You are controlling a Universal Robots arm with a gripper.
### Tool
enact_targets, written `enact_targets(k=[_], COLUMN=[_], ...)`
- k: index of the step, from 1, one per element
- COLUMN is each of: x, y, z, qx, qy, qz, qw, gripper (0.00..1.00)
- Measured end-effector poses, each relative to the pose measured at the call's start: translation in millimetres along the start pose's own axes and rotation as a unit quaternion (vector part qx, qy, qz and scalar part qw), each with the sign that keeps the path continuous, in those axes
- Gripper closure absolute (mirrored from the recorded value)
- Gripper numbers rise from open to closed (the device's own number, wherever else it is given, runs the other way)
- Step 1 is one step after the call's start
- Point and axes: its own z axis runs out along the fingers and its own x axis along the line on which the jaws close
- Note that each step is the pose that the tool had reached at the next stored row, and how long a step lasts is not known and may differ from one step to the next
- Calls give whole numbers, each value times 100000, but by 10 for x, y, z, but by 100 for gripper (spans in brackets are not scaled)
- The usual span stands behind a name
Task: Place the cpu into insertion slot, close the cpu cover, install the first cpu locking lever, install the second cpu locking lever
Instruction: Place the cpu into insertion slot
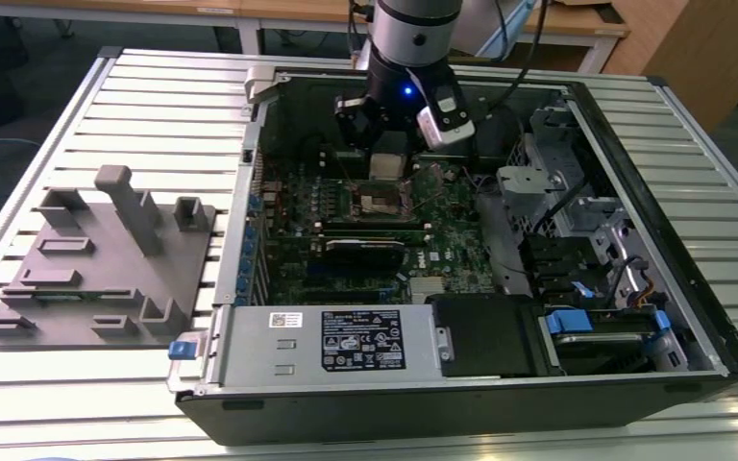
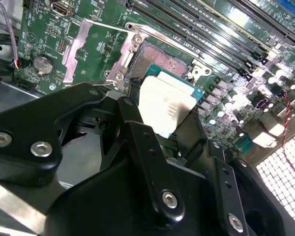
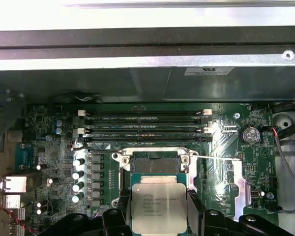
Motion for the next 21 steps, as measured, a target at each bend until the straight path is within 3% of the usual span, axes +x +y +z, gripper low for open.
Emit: enact_targets(k=[21], x=[-2], y=[-11], z=[113], qx=[2], qy=[-2], qz=[-1], qw=[100000], gripper=[46])
